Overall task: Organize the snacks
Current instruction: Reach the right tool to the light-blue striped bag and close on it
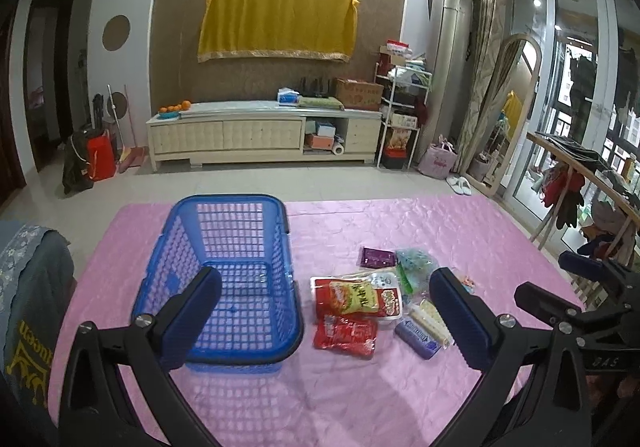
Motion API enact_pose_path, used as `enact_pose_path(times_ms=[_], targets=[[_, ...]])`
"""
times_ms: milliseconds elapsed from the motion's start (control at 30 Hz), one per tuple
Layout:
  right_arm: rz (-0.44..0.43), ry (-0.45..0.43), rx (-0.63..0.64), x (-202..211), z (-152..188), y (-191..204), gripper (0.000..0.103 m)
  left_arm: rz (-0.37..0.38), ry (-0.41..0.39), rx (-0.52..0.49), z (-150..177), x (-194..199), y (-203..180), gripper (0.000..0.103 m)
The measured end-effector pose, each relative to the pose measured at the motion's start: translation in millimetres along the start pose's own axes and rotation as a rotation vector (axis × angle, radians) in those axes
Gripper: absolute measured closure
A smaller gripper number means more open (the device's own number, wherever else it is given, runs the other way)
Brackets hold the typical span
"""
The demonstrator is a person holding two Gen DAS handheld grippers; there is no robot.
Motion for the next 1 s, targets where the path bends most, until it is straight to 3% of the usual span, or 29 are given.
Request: enact_pose_path(times_ms=[233,500,667,833,1000], targets=[[0.043,0.002,0.026,-24,-13,-41,0.000,0.051,0.076,-0.089,-5,-42,-34,0.000],[-0.066,0.114,-0.034,-66,-19,-76,0.000,0.102,0.178,-0.131,-5,-96,-68,0.000],[-0.098,0.190,-0.006,-96,-13,-89,0.000,0.115,0.243,-0.122,1,-126,-82,0.000],[-0.119,0.265,-0.016,-131,3,-111,0.000,0.107,0.302,-0.123,15,-155,-88,0.000],[-0.215,0.366,-0.074,-168,29,-117,0.000,0.085,0.352,-0.136,32,-183,-88,0.000]])
Point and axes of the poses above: each gripper's, at about its wrist camera, not at the fingertips, and x roughly against the way its jaws point, y to its left, z to its underside, the point moved 7 cm from there along -x, roughly the way its jaws point, and after that the axes turned 11 degrees about -y, right-handed, at the moved point
